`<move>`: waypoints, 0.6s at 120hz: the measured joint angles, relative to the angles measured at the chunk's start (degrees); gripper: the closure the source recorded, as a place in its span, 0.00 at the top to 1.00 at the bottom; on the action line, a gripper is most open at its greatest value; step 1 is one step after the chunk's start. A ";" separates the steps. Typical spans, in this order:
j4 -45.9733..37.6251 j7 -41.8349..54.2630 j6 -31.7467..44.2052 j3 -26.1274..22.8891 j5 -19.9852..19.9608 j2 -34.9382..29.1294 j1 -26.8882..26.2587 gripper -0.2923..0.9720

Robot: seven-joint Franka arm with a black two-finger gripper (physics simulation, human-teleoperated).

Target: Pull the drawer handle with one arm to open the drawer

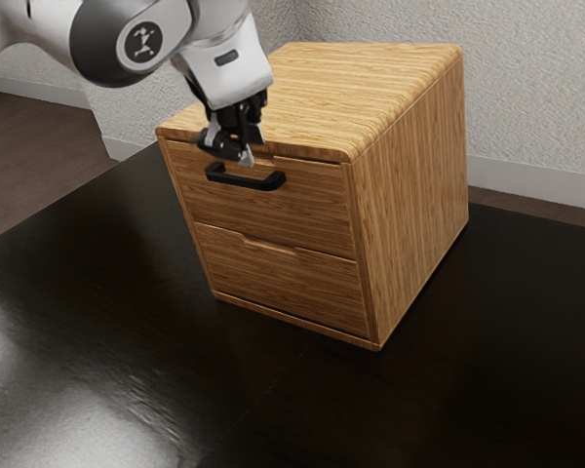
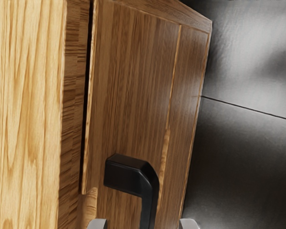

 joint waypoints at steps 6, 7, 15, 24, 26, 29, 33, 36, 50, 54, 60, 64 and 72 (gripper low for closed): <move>0.00 0.10 0.68 0.09 0.03 0.06 0.24 0.33; 0.00 0.12 0.78 0.12 0.03 0.06 0.29 0.33; -0.01 0.25 1.44 0.26 0.07 0.42 0.82 0.34; -0.43 0.38 1.96 0.90 0.27 0.94 1.07 0.34; -0.50 0.41 2.05 0.99 0.31 1.02 1.16 0.34; -0.58 0.45 2.18 1.10 0.36 1.17 1.27 0.35; -0.67 0.50 2.32 1.30 0.41 1.29 1.31 0.35; -0.71 0.53 2.40 1.57 0.43 1.34 1.23 0.35; -1.51 0.65 2.47 2.26 0.50 1.30 1.13 0.35; -1.84 0.68 2.42 2.52 0.50 1.25 0.99 0.35; -2.27 0.72 2.37 2.71 0.51 1.16 0.91 0.35; -2.52 0.75 2.34 2.76 0.52 1.13 0.86 0.35; -2.89 0.79 2.25 2.80 0.52 1.02 0.75 0.35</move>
